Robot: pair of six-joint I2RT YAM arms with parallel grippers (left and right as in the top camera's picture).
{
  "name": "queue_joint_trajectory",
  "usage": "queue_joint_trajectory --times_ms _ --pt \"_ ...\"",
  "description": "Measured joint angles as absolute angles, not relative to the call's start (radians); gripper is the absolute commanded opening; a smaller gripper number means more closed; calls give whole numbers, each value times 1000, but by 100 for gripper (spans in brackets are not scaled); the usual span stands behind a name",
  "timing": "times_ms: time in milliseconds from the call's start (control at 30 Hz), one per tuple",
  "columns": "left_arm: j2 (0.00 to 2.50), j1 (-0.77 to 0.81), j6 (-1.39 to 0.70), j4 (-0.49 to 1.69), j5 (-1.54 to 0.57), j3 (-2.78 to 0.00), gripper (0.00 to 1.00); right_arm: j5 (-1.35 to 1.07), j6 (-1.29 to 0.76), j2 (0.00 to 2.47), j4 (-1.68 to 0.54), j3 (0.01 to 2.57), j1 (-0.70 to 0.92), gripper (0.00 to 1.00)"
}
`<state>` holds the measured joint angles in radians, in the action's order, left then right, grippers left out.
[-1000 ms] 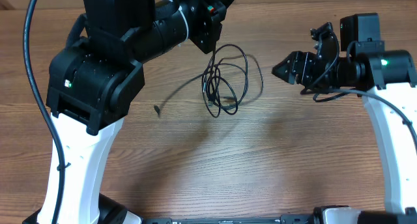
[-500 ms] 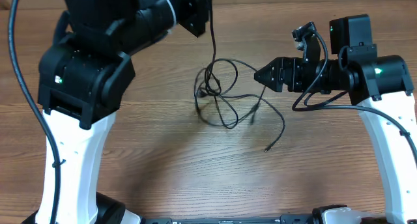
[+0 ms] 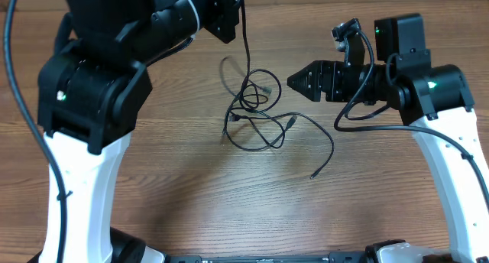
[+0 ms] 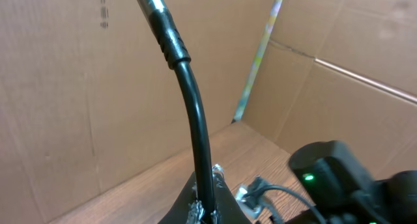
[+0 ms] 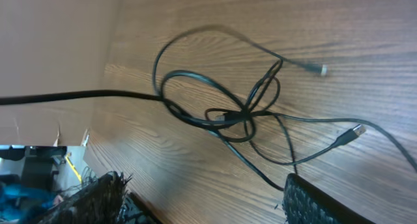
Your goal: Untangle cables
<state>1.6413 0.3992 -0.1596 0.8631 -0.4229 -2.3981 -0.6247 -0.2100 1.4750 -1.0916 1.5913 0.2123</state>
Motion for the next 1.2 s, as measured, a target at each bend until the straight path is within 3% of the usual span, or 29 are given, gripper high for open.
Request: queue_joint_trajectory --times_ms 767,1200 --pt "1552 399 -159 904 -426 -2398 4 -440 -354 1735 -1026 1591 337 68" --pt "1552 364 -160 935 -418 -2398 4 -444 -229 1579 -1074 1592 337 77"
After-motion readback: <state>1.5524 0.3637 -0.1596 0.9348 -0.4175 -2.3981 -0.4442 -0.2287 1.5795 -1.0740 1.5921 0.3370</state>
